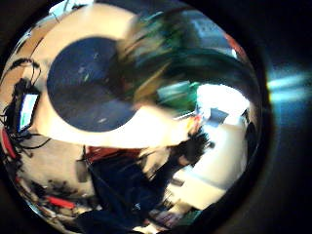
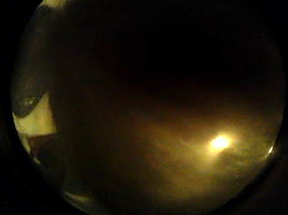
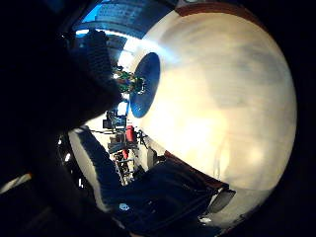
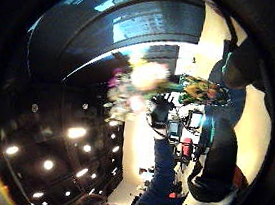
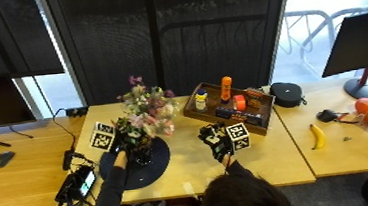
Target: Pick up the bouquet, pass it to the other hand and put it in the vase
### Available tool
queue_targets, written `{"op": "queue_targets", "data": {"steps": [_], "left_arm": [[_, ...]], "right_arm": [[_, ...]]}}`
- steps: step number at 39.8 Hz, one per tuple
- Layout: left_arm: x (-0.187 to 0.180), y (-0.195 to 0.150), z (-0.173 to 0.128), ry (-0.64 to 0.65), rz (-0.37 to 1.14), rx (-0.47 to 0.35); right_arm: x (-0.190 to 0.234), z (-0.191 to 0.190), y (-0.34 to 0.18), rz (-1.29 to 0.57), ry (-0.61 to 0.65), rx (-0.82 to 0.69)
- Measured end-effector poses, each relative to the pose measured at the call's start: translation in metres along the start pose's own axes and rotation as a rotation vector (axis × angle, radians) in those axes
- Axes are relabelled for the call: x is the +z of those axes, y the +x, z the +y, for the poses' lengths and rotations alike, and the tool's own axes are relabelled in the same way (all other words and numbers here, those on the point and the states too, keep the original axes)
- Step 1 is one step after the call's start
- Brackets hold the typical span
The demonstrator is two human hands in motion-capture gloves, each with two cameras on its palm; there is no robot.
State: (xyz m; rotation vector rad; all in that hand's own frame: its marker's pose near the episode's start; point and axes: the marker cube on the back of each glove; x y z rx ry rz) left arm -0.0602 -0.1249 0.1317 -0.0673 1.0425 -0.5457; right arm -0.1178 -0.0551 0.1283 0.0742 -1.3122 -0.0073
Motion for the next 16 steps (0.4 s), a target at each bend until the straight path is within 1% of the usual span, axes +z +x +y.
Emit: {"op": "queue_targets", "data": {"steps": [1, 2, 3, 6, 7, 8, 10, 12, 14, 16], "left_arm": [[0.006, -0.008, -0.003, -0.034, -0.014, -0.024], [0.010, -0.018, -0.004, -0.060, -0.028, -0.043], [0.012, -0.031, -0.002, -0.081, -0.043, -0.054], [0.012, -0.063, 0.014, -0.112, -0.083, -0.054], [0.011, -0.069, 0.017, -0.111, -0.089, -0.051], [0.009, -0.075, 0.020, -0.108, -0.093, -0.046], [0.003, -0.082, 0.023, -0.102, -0.106, -0.034], [-0.004, -0.084, 0.027, -0.094, -0.119, -0.019], [-0.011, -0.081, 0.031, -0.086, -0.123, -0.004], [-0.014, -0.078, 0.033, -0.081, -0.123, 0.006]], "right_arm": [[0.001, -0.002, 0.000, 0.030, 0.023, -0.008], [0.001, -0.004, 0.002, 0.086, 0.073, -0.032], [-0.003, -0.007, 0.005, 0.166, 0.149, -0.071], [-0.025, -0.027, 0.027, 0.420, 0.412, -0.227], [-0.032, -0.032, 0.035, 0.466, 0.463, -0.245], [-0.036, -0.033, 0.041, 0.480, 0.481, -0.229], [-0.040, -0.026, 0.045, 0.429, 0.445, -0.139], [-0.038, -0.013, 0.042, 0.318, 0.351, -0.061], [-0.034, -0.001, 0.037, 0.214, 0.254, -0.049], [-0.033, 0.003, 0.035, 0.173, 0.213, -0.073]]}}
